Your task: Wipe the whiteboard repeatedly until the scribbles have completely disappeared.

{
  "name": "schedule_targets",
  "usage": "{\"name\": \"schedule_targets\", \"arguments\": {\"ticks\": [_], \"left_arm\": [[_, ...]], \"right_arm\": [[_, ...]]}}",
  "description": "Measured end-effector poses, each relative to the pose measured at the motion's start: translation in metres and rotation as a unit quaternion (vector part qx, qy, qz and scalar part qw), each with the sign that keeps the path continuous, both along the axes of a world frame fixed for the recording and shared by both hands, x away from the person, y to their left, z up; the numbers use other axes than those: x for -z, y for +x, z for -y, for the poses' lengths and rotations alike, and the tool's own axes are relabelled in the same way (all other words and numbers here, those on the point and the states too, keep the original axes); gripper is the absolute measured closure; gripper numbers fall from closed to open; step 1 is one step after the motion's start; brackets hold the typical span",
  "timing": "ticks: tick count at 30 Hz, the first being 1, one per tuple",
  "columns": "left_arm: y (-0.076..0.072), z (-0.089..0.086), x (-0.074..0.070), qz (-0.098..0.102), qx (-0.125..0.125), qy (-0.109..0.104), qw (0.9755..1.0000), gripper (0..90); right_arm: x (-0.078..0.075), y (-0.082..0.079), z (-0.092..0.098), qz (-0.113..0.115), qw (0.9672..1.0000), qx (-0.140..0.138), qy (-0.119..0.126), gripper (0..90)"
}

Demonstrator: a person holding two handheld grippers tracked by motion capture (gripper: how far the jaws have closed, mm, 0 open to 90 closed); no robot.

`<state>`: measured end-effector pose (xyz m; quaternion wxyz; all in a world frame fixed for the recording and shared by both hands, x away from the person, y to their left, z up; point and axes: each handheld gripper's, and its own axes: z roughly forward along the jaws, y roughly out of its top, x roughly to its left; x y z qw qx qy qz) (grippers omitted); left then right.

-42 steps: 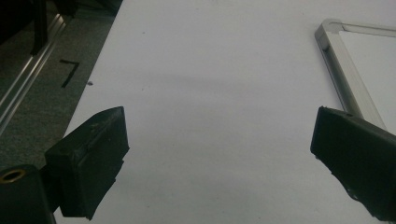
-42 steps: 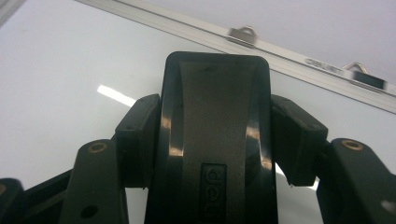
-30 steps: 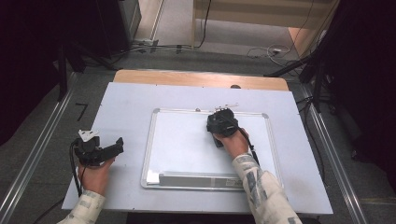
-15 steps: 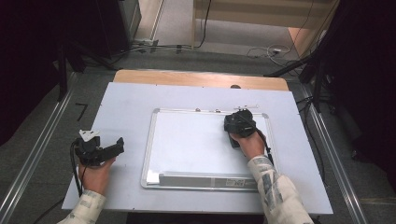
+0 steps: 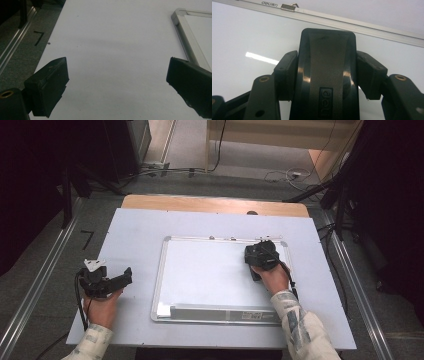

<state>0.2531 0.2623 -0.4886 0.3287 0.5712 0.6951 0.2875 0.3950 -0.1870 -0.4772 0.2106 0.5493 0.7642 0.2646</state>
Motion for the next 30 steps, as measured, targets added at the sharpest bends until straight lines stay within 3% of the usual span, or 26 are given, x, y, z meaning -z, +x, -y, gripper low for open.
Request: {"name": "schedule_targets", "arguments": {"ticks": [4,8,16,30], "left_arm": [[0.000,0.000,0.000,-0.002,0.002,0.002,1.0000,4.6],[0.000,0.001,-0.001,0.000,0.003,0.002,1.0000,4.6],[0.000,0.001,0.000,-0.001,0.002,0.002,1.0000,4.6],[0.000,0.001,0.000,-0.002,0.002,0.001,1.0000,4.6]], "right_arm": [[-0.013,-0.007,0.003,0.021,0.9996,-0.008,0.016,37.2],[-0.025,-0.012,0.008,0.028,0.9993,-0.013,0.020,37.2],[-0.028,-0.029,0.027,0.031,0.9986,-0.013,0.041,37.2],[-0.029,-0.048,0.050,0.039,0.9983,-0.001,0.044,37.1]]}}
